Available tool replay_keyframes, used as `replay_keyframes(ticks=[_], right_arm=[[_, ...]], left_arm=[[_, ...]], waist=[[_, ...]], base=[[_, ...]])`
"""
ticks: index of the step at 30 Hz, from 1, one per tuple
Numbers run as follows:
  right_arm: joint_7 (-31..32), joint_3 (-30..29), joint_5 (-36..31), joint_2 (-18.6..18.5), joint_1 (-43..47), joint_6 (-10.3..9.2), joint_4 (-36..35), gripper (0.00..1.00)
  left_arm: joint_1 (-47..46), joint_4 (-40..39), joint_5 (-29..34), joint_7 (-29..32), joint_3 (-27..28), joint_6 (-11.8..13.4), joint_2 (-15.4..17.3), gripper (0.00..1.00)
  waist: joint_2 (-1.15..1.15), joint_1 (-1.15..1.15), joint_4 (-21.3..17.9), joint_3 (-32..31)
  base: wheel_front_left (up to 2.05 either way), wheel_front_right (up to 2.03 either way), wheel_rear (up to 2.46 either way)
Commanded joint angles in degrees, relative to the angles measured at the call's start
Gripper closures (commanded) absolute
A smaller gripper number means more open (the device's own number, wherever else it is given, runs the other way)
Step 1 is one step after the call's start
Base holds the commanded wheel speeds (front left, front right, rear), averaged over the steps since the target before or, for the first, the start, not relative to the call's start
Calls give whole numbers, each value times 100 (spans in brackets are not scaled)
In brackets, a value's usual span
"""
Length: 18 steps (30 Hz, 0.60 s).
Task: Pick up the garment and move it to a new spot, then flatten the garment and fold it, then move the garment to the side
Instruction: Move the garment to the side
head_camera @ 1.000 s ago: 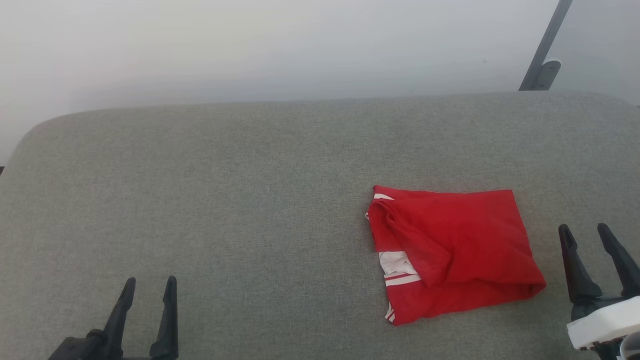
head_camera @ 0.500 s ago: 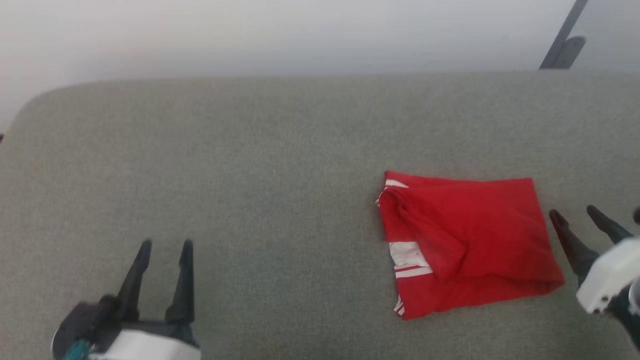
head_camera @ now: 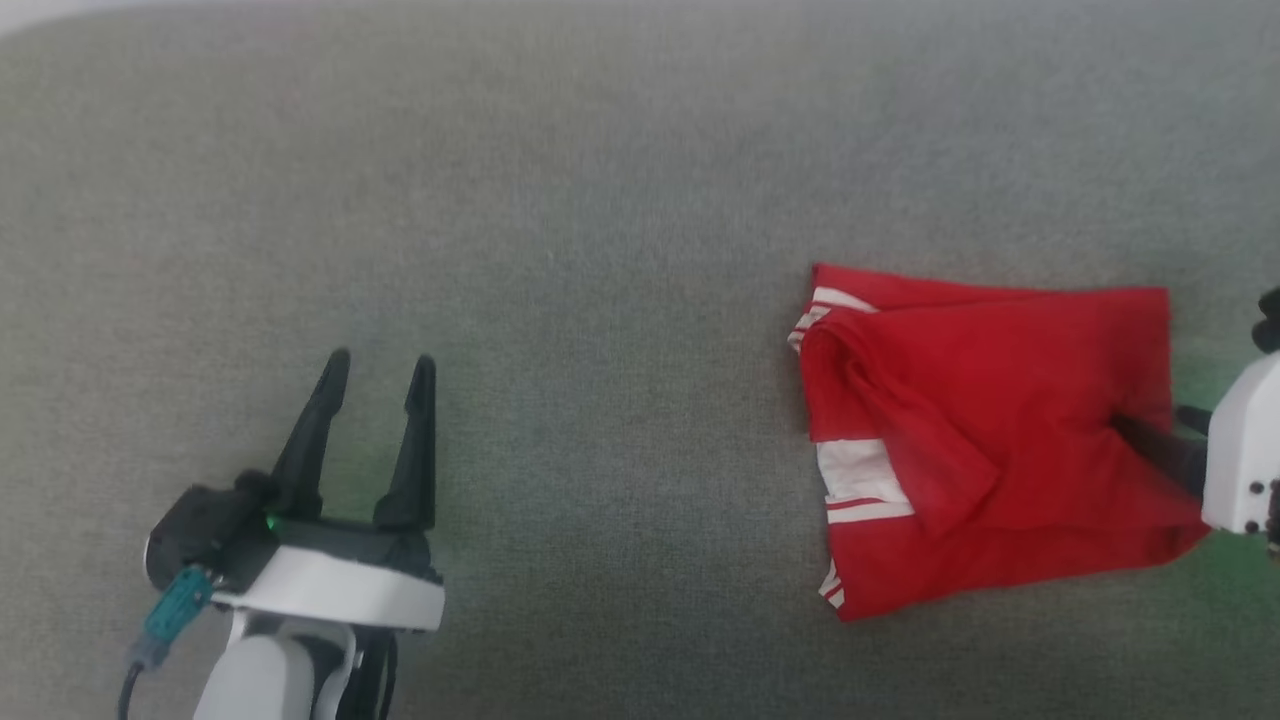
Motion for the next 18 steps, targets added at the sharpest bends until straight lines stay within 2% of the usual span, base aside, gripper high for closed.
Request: replay_keyframes(ticks=[1, 5, 6, 8, 9, 12, 18], right_arm=[[81, 35, 34, 80, -60, 2, 48, 0], [293, 239, -100, 201, -64, 0, 94, 1], [295, 294, -98, 232, -64, 0, 61, 39], [206, 329, -71, 302, -91, 0, 14, 96], [167, 339, -56, 307, -107, 0, -24, 100], [-78, 157, -39, 266, -180, -6, -124, 100], [-636, -601, -99, 122, -305, -23, -137, 100]], left_arm=[[-117, 15, -36, -21, -20, -10, 6, 0], [-359, 74, -30, -20, -71, -10, 23, 0], [-400, 80, -24, -20, -73, -10, 33, 0], [-495, 102, -37, -20, -84, -10, 60, 0], [-530, 108, -37, -20, -111, -10, 74, 0], [-608, 113, -52, -20, -140, -10, 140, 0], [-942, 1, -85, -21, -368, -10, 383, 0]], waist=[[0, 0, 47, 267], [0, 0, 37, 490], [0, 0, 17, 529], [0, 0, -46, 592], [0, 0, -81, 612], [0, 0, -232, 658], [0, 0, -677, 844]], base=[[0, 0, 0], [0, 0, 0], [0, 0, 0], [0, 0, 0], [0, 0, 0], [0, 0, 0], [0, 0, 0]])
